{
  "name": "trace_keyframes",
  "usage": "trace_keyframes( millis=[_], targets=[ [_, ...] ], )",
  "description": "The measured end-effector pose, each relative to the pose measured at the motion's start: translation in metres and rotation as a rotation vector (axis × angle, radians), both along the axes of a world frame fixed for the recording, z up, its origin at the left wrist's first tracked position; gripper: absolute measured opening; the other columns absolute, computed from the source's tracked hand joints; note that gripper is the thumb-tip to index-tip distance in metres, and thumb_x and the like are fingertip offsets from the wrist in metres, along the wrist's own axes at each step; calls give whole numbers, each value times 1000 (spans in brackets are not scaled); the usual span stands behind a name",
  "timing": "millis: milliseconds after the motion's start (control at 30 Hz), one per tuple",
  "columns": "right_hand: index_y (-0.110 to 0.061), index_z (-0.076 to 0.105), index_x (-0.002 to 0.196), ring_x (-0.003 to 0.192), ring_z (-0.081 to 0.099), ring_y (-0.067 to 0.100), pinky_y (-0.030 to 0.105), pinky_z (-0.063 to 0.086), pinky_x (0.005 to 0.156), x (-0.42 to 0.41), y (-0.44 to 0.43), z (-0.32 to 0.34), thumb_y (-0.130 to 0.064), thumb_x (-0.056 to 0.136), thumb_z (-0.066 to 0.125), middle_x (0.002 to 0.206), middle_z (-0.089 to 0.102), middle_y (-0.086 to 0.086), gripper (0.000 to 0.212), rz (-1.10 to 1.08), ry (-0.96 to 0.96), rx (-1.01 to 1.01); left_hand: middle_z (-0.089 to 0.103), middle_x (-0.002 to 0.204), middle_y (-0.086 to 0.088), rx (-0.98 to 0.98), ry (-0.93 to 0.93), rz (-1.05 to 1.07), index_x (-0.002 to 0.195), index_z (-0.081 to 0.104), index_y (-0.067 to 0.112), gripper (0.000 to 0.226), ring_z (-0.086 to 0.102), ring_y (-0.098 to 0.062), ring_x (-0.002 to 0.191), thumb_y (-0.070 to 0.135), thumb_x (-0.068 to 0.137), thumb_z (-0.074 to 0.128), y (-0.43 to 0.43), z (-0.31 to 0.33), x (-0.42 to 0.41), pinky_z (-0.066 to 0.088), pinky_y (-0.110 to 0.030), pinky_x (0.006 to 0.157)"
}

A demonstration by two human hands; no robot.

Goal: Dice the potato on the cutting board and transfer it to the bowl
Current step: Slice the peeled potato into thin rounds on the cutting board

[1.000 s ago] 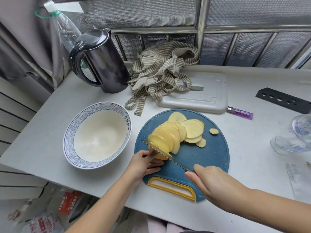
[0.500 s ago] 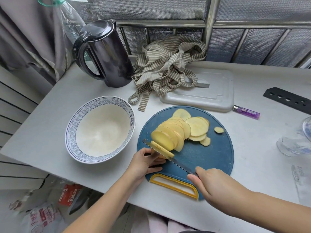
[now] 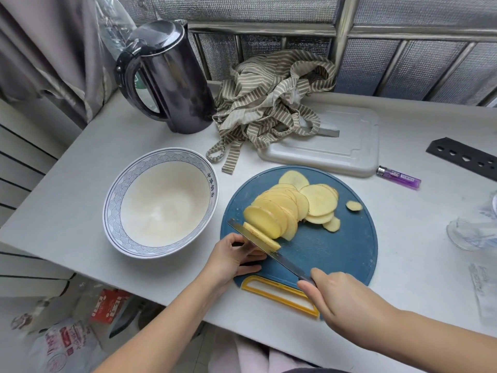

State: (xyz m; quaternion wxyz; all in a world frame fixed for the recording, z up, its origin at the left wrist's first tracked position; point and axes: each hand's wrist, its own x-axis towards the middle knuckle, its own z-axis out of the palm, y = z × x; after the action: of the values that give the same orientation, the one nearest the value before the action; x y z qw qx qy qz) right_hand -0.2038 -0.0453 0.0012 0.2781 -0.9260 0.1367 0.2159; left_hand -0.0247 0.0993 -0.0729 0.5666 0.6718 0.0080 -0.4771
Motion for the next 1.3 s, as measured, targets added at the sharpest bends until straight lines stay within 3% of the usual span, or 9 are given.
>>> trace_keyframes(
  millis=[233,600,833,900,1000,1133,1300],
  targets=[
    [-25,28,73,65,41,17,34,36,68,2,4,3,-56,95,12,71,42,-3,41,-58,-9,39,72,99,-19,-1,6,-5,117,52,-4,72,71,-28,93,40,65,76,0,2,0,57,-34,68],
    [-26,26,72,65,41,21,36,37,67,5,10,0,-57,96,14,70,43,-2,41,-61,6,16,71,95,-23,-9,-18,49,114,53,-10,65,71,-26,85,33,70,73,2,7,-5,58,-33,68],
    [-16,43,72,56,41,12,32,41,63,13,-13,14,-57,97,23,66,46,-2,52,-143,-5,238,69,66,-8,65,-111,54,100,54,0,43,72,-24,75,34,79,69,-2,22,-12,59,-34,65],
    [-14,44,70,49,40,12,31,42,51,17,-25,19,-56,98,28,61,45,-1,53,-210,38,364,67,64,-7,131,-156,42,101,53,-1,47,73,-25,73,38,81,71,-7,28,-8,60,-34,65],
    [-15,41,67,40,31,15,24,32,39,20,-41,23,-54,98,33,52,38,-2,51,-336,94,565,71,70,-11,232,-213,-53,101,54,-1,58,73,-23,71,51,78,71,-17,36,-1,60,-33,65],
    [-16,40,69,44,31,16,25,31,41,17,-49,19,-55,98,32,54,38,-2,50,-324,91,537,72,74,-15,297,-228,-251,96,64,3,60,72,-22,68,61,80,60,-25,37,4,61,-32,68],
    [-16,42,72,40,33,5,14,31,44,16,-45,18,-52,100,27,55,37,-8,48,-250,60,425,69,65,-11,257,-192,-265,95,64,0,58,71,-24,66,56,82,61,-26,31,10,59,-30,64]
  ],
)
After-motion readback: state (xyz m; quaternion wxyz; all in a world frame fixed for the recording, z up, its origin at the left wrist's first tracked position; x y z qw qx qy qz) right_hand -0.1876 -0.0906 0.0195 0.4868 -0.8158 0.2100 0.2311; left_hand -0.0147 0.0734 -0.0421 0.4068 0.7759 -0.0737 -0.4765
